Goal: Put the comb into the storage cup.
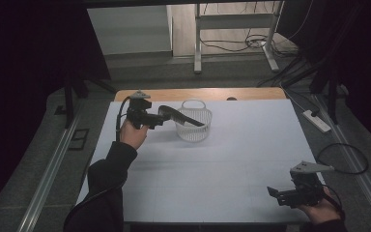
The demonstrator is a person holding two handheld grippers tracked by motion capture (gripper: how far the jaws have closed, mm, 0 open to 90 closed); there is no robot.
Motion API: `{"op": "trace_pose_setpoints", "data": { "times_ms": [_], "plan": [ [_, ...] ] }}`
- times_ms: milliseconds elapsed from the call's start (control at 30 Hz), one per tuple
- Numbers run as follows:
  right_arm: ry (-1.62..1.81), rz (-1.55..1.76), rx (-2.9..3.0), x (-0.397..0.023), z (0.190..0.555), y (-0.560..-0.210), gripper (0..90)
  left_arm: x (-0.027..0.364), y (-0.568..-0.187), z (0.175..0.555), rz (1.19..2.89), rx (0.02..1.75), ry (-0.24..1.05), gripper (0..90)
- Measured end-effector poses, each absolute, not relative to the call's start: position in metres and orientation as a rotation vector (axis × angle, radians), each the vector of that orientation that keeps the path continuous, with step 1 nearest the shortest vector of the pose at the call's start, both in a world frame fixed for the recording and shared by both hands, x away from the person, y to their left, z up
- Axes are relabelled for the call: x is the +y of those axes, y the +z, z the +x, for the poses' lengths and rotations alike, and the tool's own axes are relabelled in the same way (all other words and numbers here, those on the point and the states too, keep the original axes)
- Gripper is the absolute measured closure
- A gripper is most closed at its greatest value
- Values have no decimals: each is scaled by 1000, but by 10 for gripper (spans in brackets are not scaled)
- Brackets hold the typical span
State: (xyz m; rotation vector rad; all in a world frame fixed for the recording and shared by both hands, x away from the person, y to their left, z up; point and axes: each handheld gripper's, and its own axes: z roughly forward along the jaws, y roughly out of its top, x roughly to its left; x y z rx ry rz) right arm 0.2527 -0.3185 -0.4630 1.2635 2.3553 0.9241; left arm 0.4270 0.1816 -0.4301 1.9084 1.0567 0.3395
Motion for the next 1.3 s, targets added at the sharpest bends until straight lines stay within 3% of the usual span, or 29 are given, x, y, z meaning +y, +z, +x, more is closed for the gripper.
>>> {"op": "trace_pose_setpoints", "data": {
  "times_ms": [1300],
  "plan": [
    [921, 1273, 2350, -319, 254, -463, 0, 194, -459, 400, 1832, 1036, 363, 0]
  ]
}}
